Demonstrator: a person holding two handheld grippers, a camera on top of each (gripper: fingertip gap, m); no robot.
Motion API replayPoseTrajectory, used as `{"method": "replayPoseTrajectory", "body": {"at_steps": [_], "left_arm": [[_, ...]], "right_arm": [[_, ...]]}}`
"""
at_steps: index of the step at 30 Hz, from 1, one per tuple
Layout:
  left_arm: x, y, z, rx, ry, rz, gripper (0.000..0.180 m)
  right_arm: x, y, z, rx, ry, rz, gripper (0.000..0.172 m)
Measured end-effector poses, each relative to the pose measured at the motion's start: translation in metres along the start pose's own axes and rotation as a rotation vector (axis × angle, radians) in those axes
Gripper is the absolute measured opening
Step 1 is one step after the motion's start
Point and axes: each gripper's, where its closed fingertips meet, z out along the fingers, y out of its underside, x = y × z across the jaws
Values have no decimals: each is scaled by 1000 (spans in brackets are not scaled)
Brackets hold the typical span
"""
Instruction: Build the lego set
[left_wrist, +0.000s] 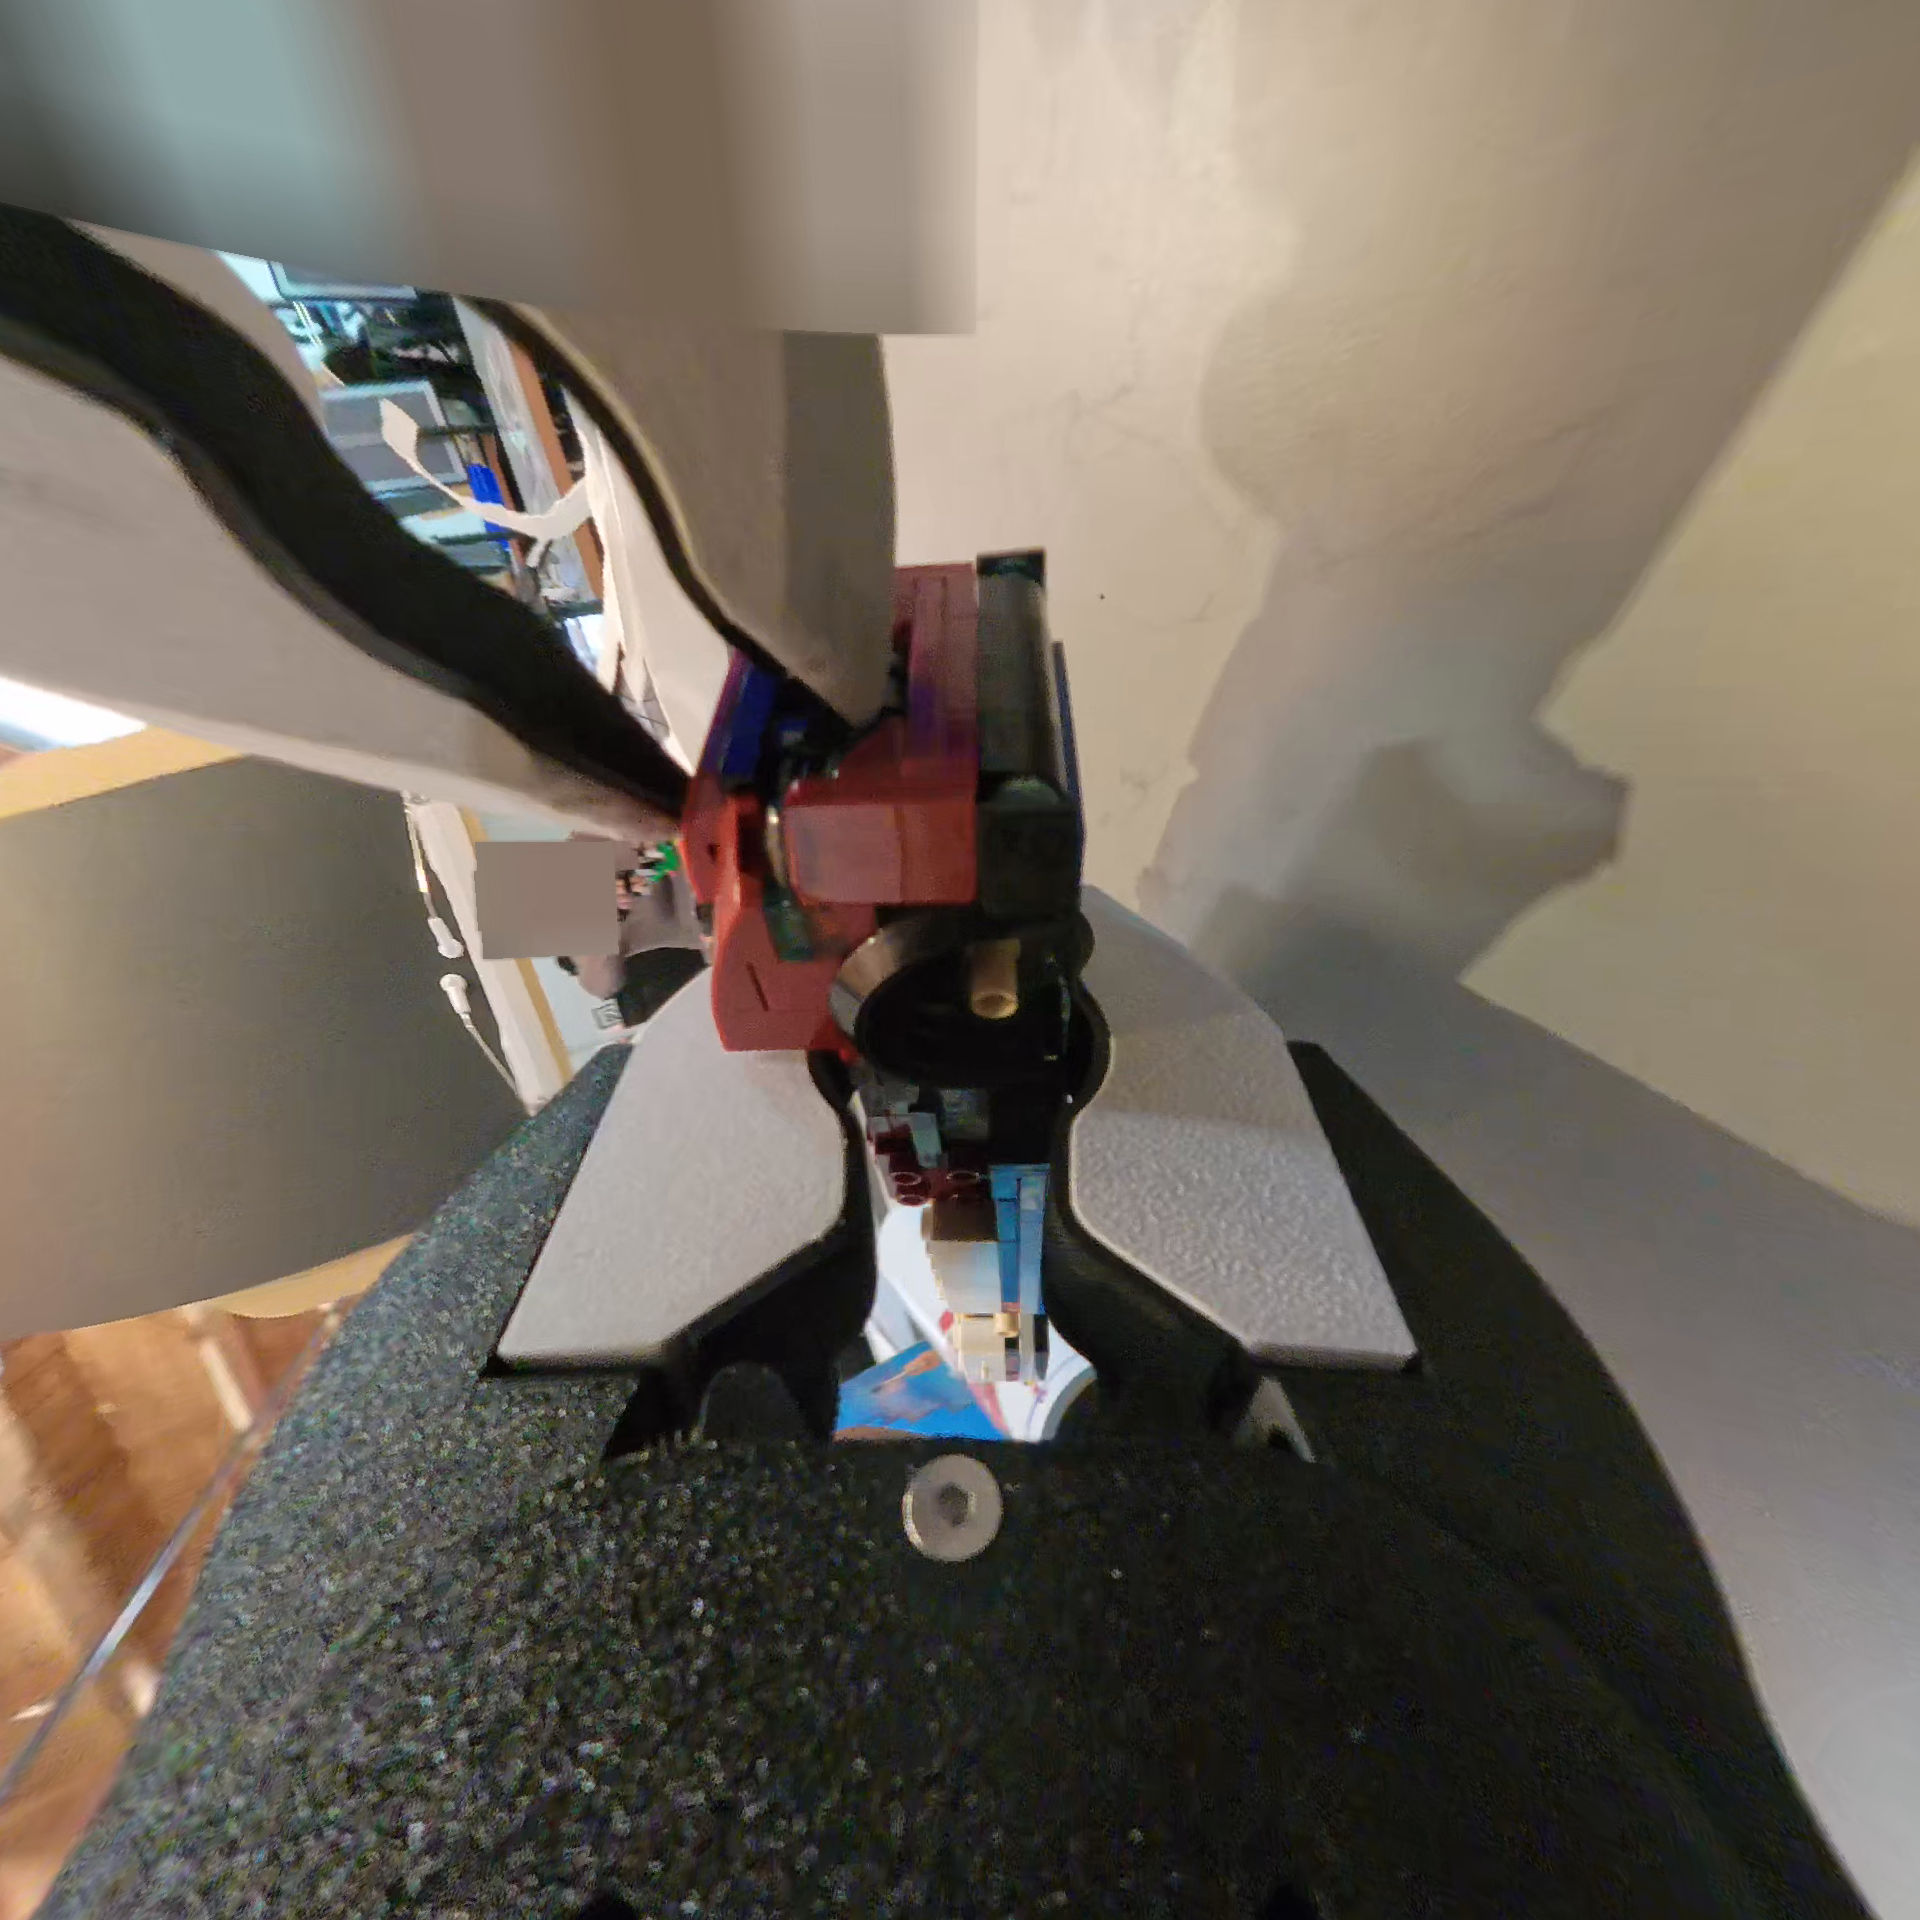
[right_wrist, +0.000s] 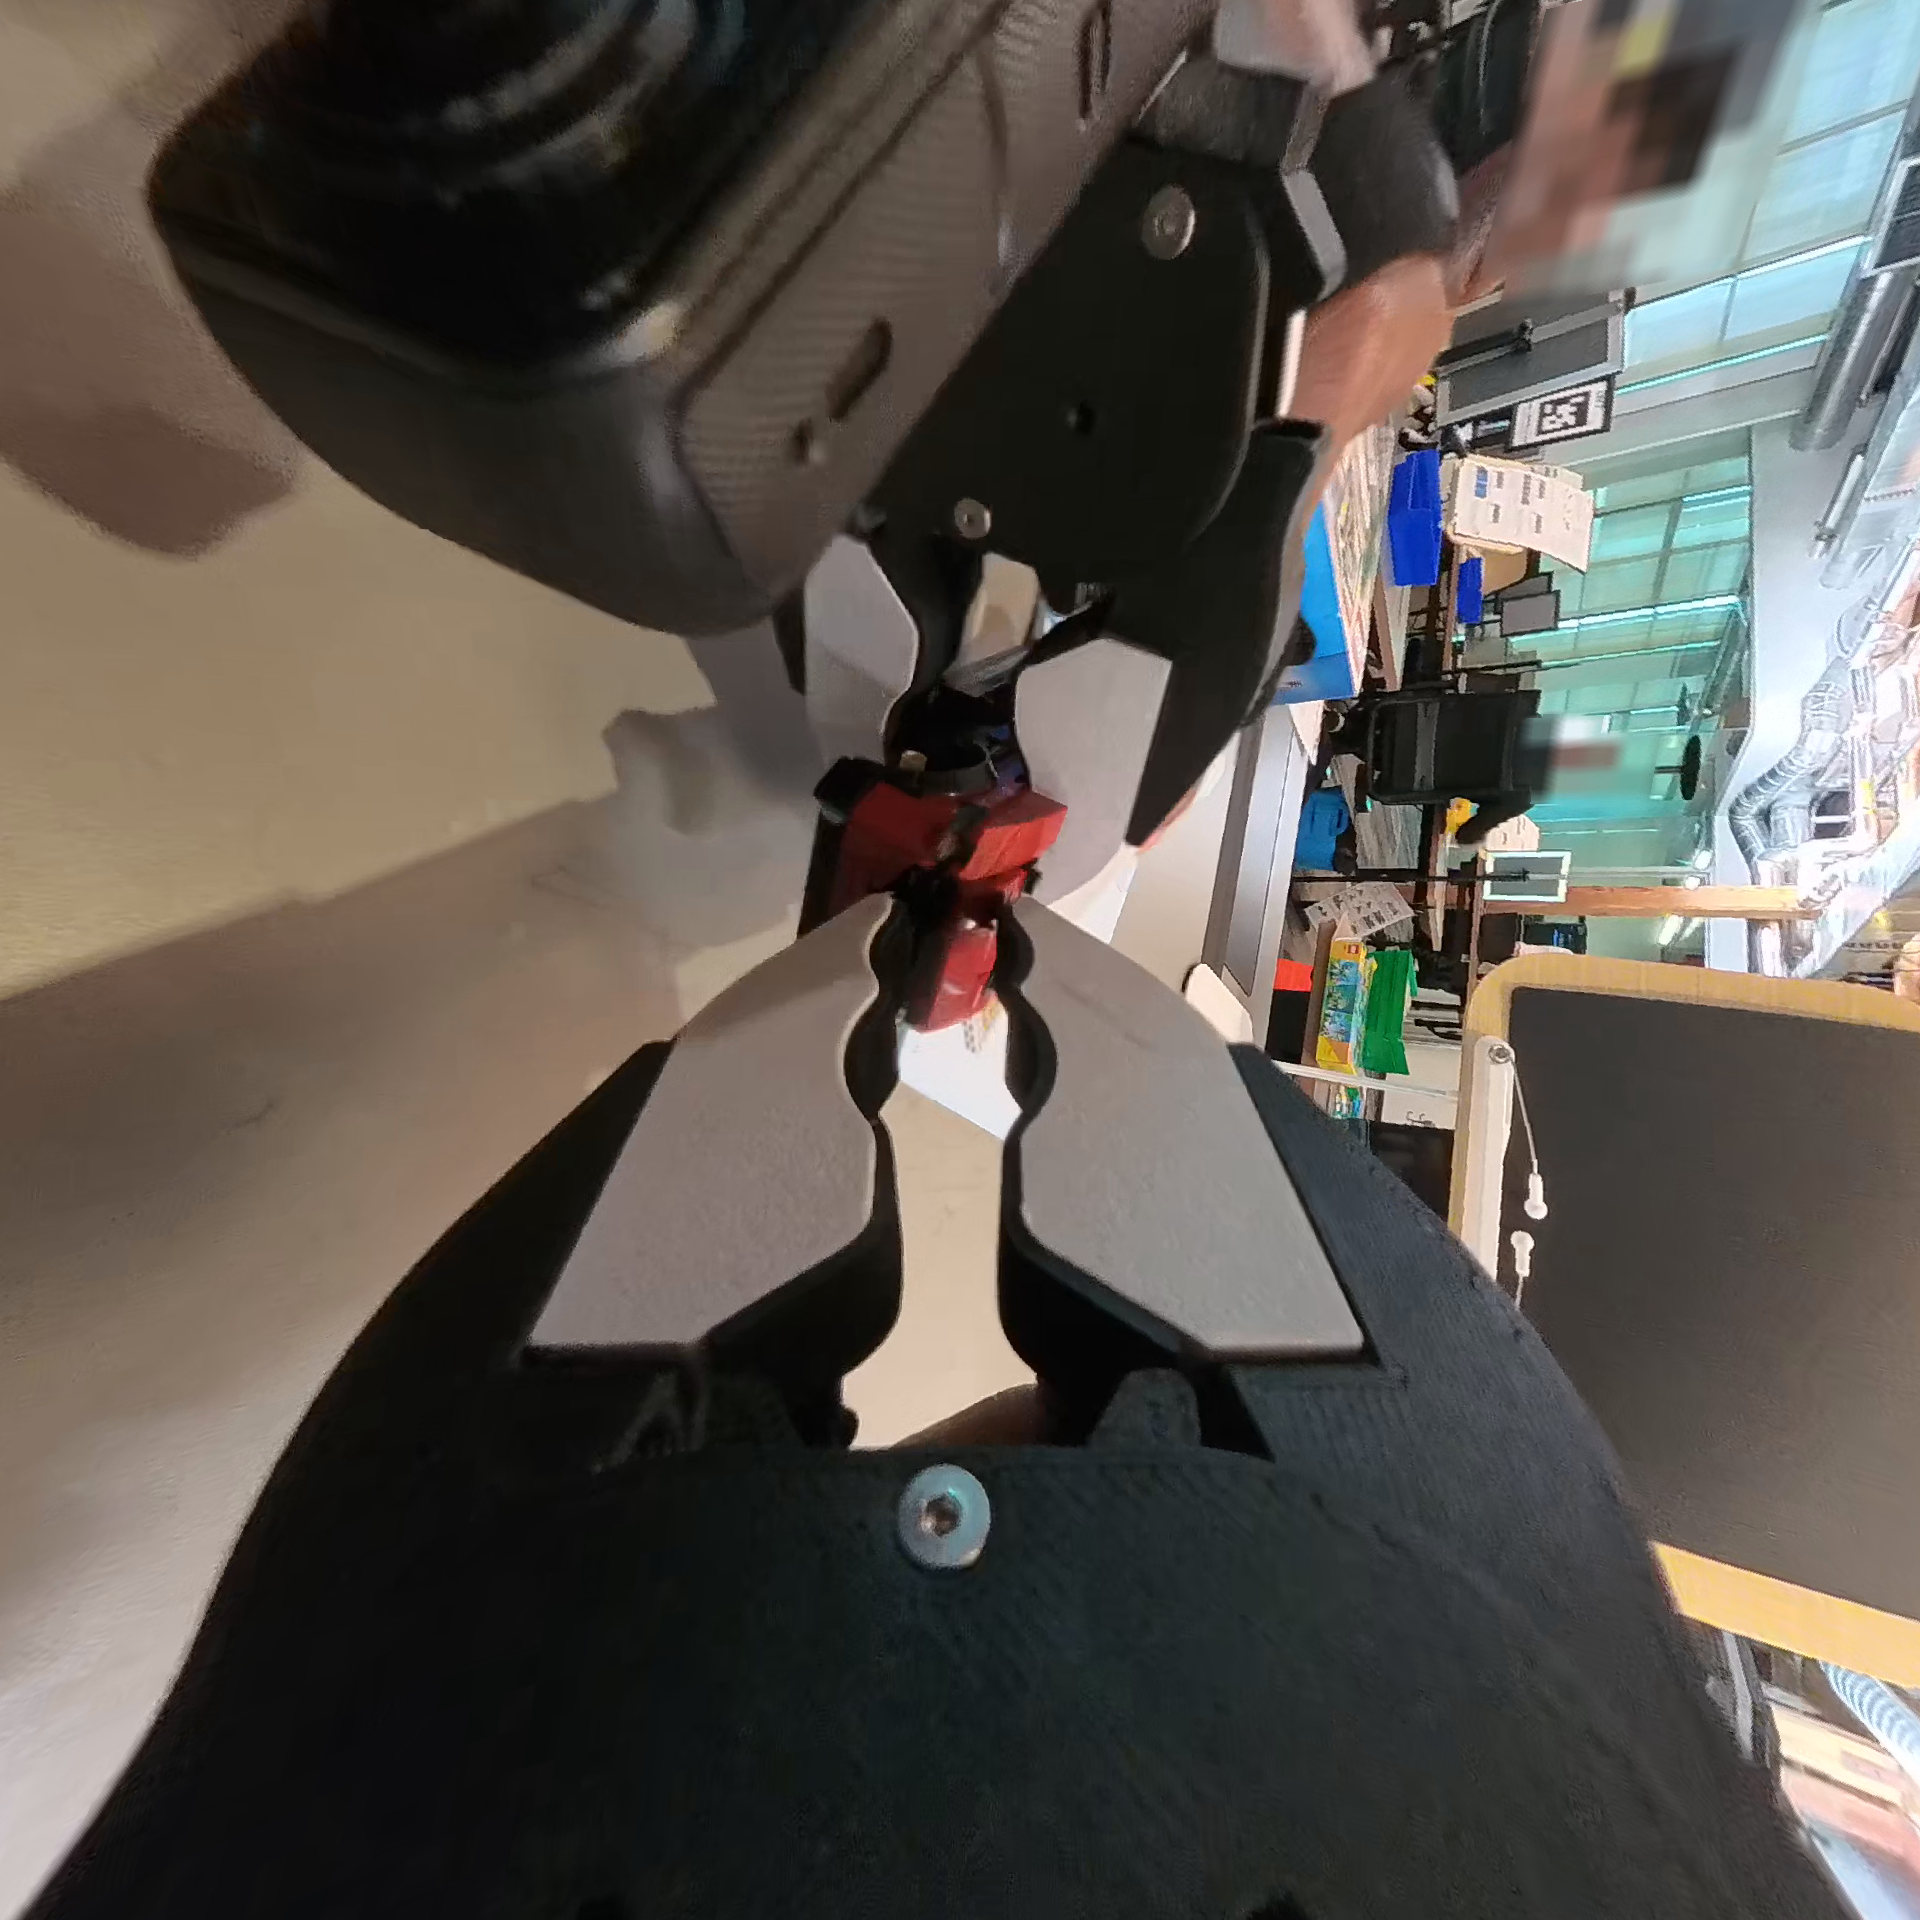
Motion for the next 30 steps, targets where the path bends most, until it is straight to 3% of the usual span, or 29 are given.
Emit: {"method": "replayPoseTrajectory", "body": {"at_steps": [7, 17, 30], "left_arm": [[1, 8, -2, 25, 14, -104, 35], [-3, 9, -4, 57, 18, -207, 35], [-2, 9, -5, 30, 10, -182, 35]], "right_arm": [[9, 5, -4, -1, 72, 52, 8], [18, -1, -9, 40, 65, 118, 10], [21, -5, -4, 43, 63, 91, 9]]}}
